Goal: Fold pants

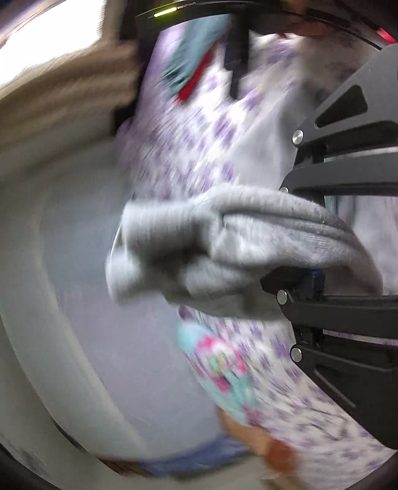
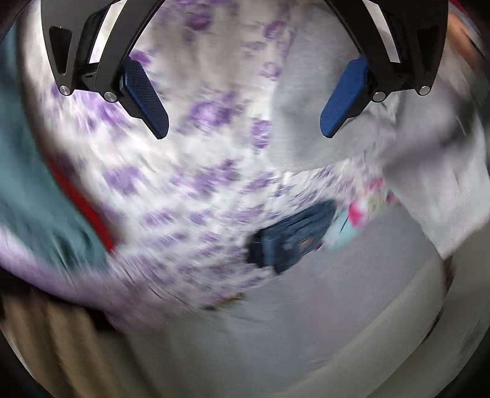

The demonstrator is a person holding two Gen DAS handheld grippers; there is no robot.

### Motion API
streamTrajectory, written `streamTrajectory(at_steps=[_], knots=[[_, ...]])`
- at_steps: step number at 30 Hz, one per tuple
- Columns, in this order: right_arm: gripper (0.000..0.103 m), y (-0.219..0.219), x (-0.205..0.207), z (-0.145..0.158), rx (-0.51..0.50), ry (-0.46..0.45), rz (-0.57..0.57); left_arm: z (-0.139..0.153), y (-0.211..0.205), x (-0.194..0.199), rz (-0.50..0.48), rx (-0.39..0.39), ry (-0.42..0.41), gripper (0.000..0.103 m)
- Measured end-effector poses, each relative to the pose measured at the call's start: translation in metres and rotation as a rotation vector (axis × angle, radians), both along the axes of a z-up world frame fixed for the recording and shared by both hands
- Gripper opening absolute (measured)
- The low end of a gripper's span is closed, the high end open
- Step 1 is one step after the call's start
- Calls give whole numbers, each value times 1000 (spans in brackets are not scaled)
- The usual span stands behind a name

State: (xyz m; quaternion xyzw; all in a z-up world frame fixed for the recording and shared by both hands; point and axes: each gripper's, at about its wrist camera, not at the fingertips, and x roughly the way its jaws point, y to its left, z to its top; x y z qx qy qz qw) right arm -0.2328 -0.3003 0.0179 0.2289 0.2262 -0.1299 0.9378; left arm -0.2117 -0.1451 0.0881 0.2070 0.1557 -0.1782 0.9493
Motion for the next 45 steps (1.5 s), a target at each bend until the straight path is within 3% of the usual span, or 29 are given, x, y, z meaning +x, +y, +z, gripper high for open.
streamTrajectory(at_steps=[2,4,6,8,10,12,14,17,19,21,24,27,29,30,32,35,37,39,41,42,43,44,45], knots=[[100,-20,-5,-7,112,-36,-10,-38,-45,-8,-62,174,14,23],[100,-26,-6,-12,157,-49,-11,-67,-64,-14,-51,314,-14,24],[100,-23,-4,-12,145,-56,2,-72,-65,-23,-23,355,-88,31],[100,-19,-3,-10,121,-62,21,-55,-46,-22,11,295,-75,74],[100,-14,-3,-7,98,-72,28,-36,-22,-17,37,216,-32,96],[100,-9,-7,1,56,-94,19,-15,10,-15,24,101,53,97],[100,5,-11,20,-45,-121,22,-1,30,-15,29,26,86,98],[100,43,-3,56,-280,-141,52,12,44,-7,62,-39,83,98],[100,64,4,73,-385,-158,74,16,47,-2,73,-61,100,98],[100,83,13,85,-458,-155,98,10,42,-8,6,-47,135,98],[100,102,34,77,-530,-62,148,-17,13,-28,-106,91,159,98],[100,107,65,29,-639,192,166,-43,-2,-51,-156,217,117,98],[100,93,65,4,-610,226,171,-41,6,-64,-176,230,53,98],[100,78,59,7,-527,221,160,-35,13,-64,-169,215,37,98],[100,67,56,11,-495,227,155,-18,28,-59,-139,156,29,98],[100,69,49,25,-520,184,126,13,55,-26,-19,-6,56,98],[100,83,41,41,-573,97,99,20,64,2,53,-96,139,98],[100,94,34,53,-580,38,112,7,63,26,56,-131,271,98],[100,102,46,49,-578,73,159,-27,49,37,24,-71,413,99],[100,105,58,36,-599,149,184,-46,45,39,22,-53,429,99],[99,109,77,6,-648,290,216,-57,50,31,23,-91,379,99],[100,106,79,-7,-649,297,221,-59,52,26,17,-97,369,99],[100,98,77,-7,-587,269,225,-56,54,23,7,-91,375,99]])
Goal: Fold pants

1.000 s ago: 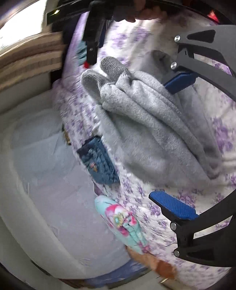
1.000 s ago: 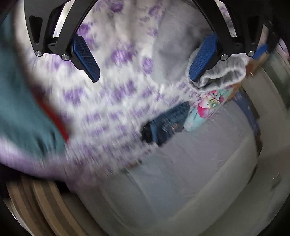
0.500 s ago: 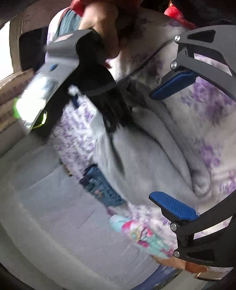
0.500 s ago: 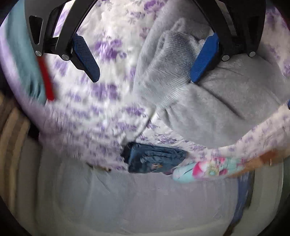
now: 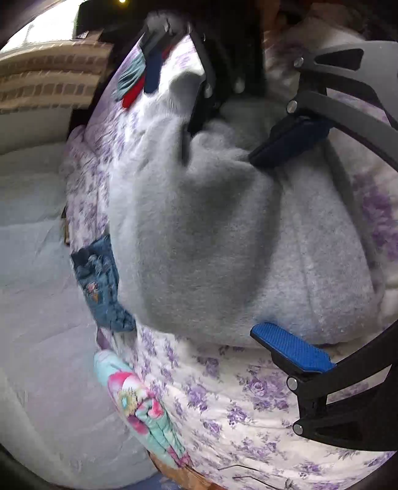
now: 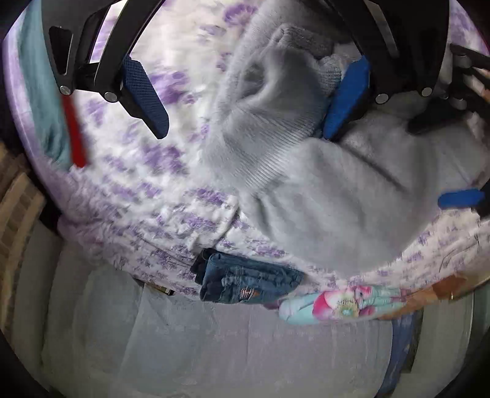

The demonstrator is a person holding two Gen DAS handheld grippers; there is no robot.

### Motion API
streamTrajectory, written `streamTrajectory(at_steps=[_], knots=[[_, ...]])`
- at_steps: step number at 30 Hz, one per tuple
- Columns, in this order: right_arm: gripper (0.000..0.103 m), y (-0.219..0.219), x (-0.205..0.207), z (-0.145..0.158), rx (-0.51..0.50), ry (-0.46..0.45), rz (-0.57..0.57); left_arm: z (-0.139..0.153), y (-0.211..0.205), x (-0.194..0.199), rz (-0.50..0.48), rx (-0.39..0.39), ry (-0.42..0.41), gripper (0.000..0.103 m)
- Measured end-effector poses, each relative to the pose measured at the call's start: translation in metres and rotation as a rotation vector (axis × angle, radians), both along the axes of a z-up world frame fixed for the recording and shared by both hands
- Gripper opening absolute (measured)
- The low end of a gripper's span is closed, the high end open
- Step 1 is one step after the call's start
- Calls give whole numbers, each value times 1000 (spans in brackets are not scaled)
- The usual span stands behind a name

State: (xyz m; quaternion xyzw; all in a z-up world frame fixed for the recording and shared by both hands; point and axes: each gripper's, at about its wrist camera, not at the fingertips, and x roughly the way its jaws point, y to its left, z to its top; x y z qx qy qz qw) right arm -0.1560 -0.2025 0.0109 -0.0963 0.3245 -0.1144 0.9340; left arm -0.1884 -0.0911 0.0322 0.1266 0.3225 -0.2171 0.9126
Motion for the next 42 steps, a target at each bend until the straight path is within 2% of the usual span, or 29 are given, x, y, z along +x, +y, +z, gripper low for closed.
streamTrajectory(at_steps=[1,3,5,7,9,10,11,12,13,14,18,19,20,23,26,30,32,35,37,38,39,40,41,42], knots=[[100,-11,-1,8,88,14,-1,5,4,0,-12,-11,22,99],[100,-23,-7,19,180,2,12,12,16,5,-29,-49,63,99],[100,-37,-18,28,305,-39,32,24,38,9,-24,-133,88,99],[100,-50,-20,25,449,-16,51,28,59,21,-15,-221,138,99],[100,-66,-11,8,644,82,66,20,73,52,-14,-312,272,99],[100,-71,-8,0,706,106,64,10,76,65,-17,-348,352,99],[100,-78,-3,-12,810,139,67,-8,77,81,-24,-393,471,99],[100,-79,0,-20,875,149,71,-19,75,88,-32,-425,532,99],[100,-80,2,-24,902,140,71,-23,74,92,-33,-459,540,99],[100,-77,8,-24,895,115,81,-20,69,94,-46,-463,508,99],[100,-64,29,-27,848,99,86,-14,45,98,-98,-478,516,99],[89,-61,31,-24,840,76,81,-11,44,96,-90,-473,501,97],[78,-59,29,-20,823,57,86,-8,45,94,-81,-468,483,88],[70,-48,20,4,710,-7,124,12,50,81,-65,-429,378,65],[69,-47,34,29,672,-56,150,40,51,91,-81,-404,289,60],[69,-66,95,76,627,-162,184,96,35,153,-74,-348,109,60],[70,-81,144,99,606,-232,189,125,27,208,-39,-350,34,62],[73,-104,228,117,571,-305,172,143,11,279,18,-315,-29,68],[77,-112,277,116,494,-323,139,133,-3,336,88,-242,-72,72],[85,-115,310,105,409,-320,96,118,-10,361,152,-195,-79,86],[90,-116,329,95,351,-297,55,99,-16,382,226,-131,-73,94],[96,-115,357,70,226,-234,-32,71,-23,403,300,-38,-56,95],[100,-114,370,49,181,-203,-45,39,-28,419,316,30,-31,99],[100,-116,371,35,196,-221,-27,26,-23,416,314,-15,-83,99]])
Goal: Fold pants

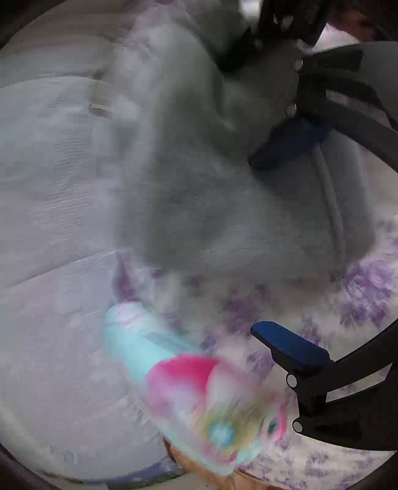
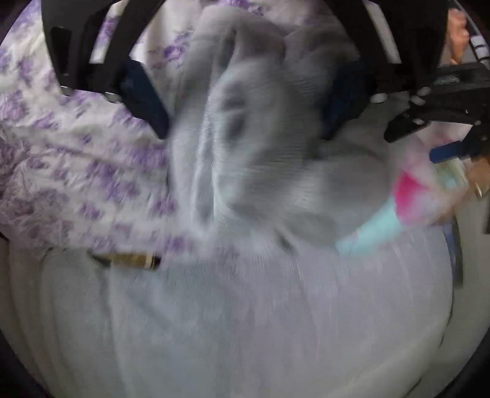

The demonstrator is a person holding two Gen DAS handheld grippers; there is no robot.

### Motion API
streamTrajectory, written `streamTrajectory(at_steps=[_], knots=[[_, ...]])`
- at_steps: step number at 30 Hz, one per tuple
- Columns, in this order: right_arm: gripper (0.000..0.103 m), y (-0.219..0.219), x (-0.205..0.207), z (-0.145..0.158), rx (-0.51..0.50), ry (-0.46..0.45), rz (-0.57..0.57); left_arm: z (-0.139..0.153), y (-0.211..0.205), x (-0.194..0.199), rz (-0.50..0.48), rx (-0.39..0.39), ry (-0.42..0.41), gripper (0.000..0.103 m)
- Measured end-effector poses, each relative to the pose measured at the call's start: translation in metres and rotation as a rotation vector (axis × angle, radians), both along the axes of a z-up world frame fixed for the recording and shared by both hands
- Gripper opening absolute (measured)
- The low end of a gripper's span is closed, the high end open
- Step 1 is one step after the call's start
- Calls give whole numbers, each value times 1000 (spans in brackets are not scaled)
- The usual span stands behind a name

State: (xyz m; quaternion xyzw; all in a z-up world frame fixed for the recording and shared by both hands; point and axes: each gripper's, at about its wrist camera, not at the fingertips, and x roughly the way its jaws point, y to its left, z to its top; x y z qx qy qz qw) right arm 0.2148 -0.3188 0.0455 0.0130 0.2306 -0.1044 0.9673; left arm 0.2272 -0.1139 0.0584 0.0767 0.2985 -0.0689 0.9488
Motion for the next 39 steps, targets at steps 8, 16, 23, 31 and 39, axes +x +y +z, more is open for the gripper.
streamTrajectory(at_steps=[8,16,23,31,39], knots=[[100,21,-48,17,-19,-137,36,12,38,-28,38,-235,-40,99],[100,17,-61,-12,70,87,-109,-38,29,-75,10,18,224,85],[100,64,-165,-7,49,4,-36,-5,63,-200,-42,-61,-4,98],[100,106,-227,-30,1,164,-165,-20,94,-265,-51,-131,95,98],[100,114,-273,-21,7,58,-209,-25,103,-285,-37,-163,119,98]])
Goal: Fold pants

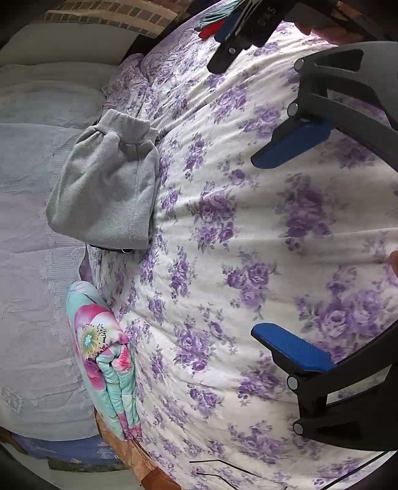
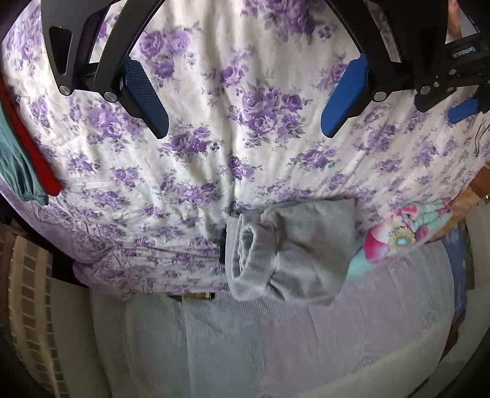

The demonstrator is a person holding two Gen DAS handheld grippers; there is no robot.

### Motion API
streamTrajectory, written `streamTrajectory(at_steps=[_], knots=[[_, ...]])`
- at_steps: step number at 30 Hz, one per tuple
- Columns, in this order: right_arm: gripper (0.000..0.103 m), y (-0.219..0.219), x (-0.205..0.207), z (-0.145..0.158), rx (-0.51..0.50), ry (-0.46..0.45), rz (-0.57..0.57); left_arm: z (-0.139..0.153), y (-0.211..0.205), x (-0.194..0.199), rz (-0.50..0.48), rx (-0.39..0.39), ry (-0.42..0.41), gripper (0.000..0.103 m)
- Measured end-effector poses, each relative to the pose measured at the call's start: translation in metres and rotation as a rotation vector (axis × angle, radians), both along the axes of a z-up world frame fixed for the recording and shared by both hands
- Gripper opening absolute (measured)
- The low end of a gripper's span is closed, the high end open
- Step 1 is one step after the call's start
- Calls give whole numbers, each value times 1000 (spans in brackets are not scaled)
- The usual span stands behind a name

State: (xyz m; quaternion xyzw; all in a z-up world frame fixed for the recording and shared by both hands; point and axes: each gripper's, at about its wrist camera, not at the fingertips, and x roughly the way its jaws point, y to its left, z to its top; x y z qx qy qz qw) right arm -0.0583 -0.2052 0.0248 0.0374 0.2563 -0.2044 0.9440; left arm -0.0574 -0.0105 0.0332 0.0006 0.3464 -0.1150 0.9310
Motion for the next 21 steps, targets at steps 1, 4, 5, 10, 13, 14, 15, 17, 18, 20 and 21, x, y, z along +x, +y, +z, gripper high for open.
streamTrajectory(at_steps=[1,4,5,10,13,14,15,17,18,20,21], knots=[[100,2,-1,1,-10,-6,1,-1,-1,-1,-1,3,2,98],[100,9,2,2,-44,4,19,-1,-5,-3,-1,27,5,98],[100,12,4,2,-60,18,26,-2,-7,-4,-2,35,8,98],[100,22,6,2,-106,41,54,-7,-18,-8,-12,88,36,98],[100,27,6,1,-126,50,62,-11,-22,-10,-15,108,64,98],[100,28,5,0,-129,55,66,-13,-22,-9,-16,108,85,98],[100,29,5,0,-132,58,68,-15,-22,-9,-17,107,100,98],[100,31,2,-2,-135,66,71,-19,-21,-8,-16,108,140,98],[100,31,1,-3,-136,72,72,-21,-21,-8,-14,108,155,98],[100,30,-2,-6,-135,89,71,-25,-20,-6,-15,102,191,98],[100,30,-3,-8,-132,98,69,-27,-19,-7,-12,97,200,98]])
